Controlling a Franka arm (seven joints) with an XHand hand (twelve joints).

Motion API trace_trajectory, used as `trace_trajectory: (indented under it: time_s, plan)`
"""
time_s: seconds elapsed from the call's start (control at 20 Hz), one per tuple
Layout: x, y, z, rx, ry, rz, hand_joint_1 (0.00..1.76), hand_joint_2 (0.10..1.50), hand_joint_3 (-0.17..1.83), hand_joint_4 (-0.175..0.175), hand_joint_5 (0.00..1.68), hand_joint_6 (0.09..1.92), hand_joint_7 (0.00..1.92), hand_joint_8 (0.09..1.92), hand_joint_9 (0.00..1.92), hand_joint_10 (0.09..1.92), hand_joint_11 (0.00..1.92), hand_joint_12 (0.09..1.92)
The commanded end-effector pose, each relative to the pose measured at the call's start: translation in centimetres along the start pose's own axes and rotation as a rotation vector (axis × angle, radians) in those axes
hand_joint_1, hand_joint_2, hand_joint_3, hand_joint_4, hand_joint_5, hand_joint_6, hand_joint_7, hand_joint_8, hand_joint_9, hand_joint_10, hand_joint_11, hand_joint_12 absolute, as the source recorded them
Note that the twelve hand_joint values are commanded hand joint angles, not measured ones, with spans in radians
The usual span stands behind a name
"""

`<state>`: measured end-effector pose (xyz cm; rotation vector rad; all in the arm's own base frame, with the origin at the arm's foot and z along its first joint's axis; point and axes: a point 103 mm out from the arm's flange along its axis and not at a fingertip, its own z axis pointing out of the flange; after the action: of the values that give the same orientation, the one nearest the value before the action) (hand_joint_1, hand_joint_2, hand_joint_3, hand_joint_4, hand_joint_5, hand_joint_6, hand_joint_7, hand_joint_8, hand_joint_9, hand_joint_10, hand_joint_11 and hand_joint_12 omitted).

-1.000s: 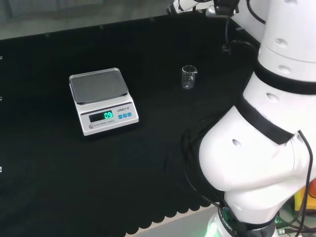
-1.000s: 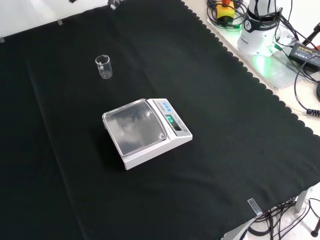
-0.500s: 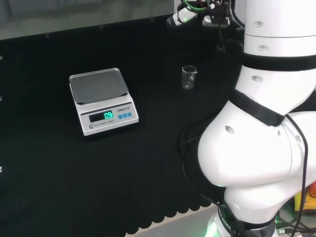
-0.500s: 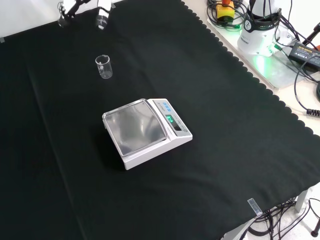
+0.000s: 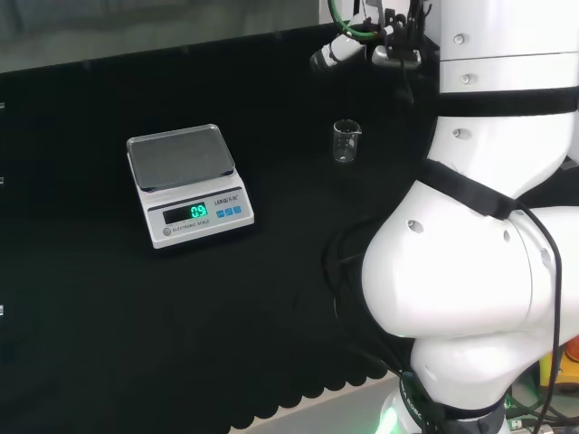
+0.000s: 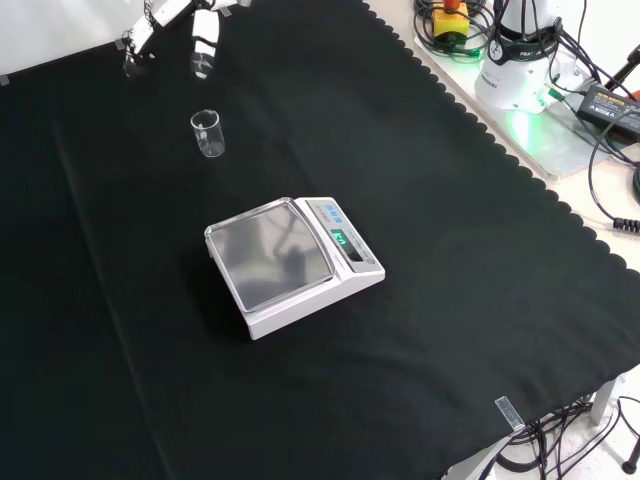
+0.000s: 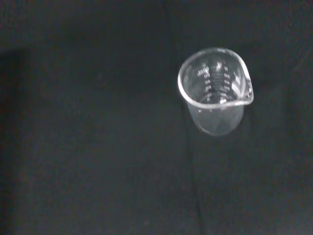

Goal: Pick up the beaker.

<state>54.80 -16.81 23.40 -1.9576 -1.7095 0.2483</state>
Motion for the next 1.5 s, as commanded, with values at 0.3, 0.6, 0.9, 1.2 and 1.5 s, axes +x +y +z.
trace_trajectory:
  time_s: [0.3,0.6,0.9,1.2,1.5]
  plan:
    - [-0.9,1.8,3.3,0.088,0.035,0.037,0.35,0.82,-0.04,-0.085,0.42,0.09,0.0,0.68,0.0,0.54,0.0,1.56]
    - [-1.6,2.5,4.8,0.115,0.046,0.055,0.35,0.82,-0.04,-0.085,0.42,0.09,0.0,0.68,0.0,0.53,0.0,1.56]
    - [-2.2,3.0,6.5,0.154,0.052,0.076,0.35,0.82,-0.04,-0.085,0.42,0.09,0.0,0.68,0.0,0.52,0.0,1.56]
    - [-2.3,3.4,7.8,0.178,0.048,0.089,0.34,0.81,-0.04,-0.085,0.42,0.09,0.0,0.69,0.0,0.52,0.0,1.55]
    - [-2.0,3.7,8.9,0.185,0.002,0.106,0.34,0.81,-0.04,-0.084,0.42,0.09,0.0,0.68,0.0,0.49,0.0,1.54]
